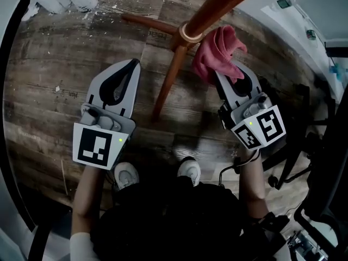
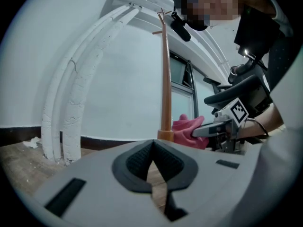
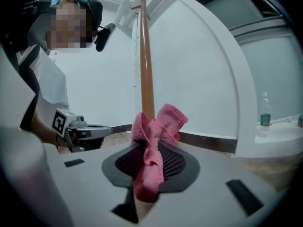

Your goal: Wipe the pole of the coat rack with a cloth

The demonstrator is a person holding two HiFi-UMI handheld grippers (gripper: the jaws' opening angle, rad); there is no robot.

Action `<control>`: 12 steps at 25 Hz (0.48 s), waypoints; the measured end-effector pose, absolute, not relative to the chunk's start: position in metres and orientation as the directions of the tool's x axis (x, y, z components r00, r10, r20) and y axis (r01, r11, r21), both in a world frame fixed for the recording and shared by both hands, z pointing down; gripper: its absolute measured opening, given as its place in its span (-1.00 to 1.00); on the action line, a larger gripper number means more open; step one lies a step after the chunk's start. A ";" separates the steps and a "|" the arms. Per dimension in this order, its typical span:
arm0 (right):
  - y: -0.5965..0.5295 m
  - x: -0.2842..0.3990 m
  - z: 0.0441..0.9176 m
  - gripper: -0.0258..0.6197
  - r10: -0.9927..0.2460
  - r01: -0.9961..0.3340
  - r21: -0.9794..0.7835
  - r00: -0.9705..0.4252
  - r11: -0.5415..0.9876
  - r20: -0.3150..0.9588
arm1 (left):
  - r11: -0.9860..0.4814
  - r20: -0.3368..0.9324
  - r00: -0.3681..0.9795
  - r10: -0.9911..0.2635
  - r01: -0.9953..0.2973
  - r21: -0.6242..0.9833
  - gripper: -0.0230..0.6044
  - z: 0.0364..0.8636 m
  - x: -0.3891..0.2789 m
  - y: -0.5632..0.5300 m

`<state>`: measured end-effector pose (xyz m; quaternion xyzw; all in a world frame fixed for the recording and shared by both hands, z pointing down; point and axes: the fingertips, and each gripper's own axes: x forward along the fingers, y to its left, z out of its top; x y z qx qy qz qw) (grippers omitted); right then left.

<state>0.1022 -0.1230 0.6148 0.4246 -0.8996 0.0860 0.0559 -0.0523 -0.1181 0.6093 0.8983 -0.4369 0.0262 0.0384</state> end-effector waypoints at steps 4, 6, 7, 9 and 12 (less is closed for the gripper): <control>-0.139 0.103 0.624 -0.64 -0.756 -0.779 -0.104 -0.626 0.619 0.193 | -0.625 0.080 0.627 -0.775 -0.779 0.052 -0.89 0.610 -0.049 -0.115; -0.144 0.104 0.632 -0.64 -0.752 -0.779 -0.100 -0.624 0.619 0.211 | -0.628 0.087 0.630 -0.772 -0.777 0.047 -0.89 0.612 -0.048 -0.115; -0.147 0.104 0.636 -0.64 -0.753 -0.782 -0.097 -0.620 0.616 0.221 | -0.629 0.089 0.630 -0.771 -0.776 0.045 -0.89 0.612 -0.047 -0.114; -0.150 0.107 0.643 -0.64 -0.757 -0.791 -0.096 -0.608 0.605 0.241 | -0.630 0.089 0.631 -0.770 -0.775 0.045 -0.89 0.612 -0.046 -0.114; -0.154 0.114 0.655 -0.64 -0.759 -0.801 -0.102 -0.593 0.590 0.268 | -0.630 0.094 0.631 -0.770 -0.775 0.045 -0.89 0.614 -0.045 -0.113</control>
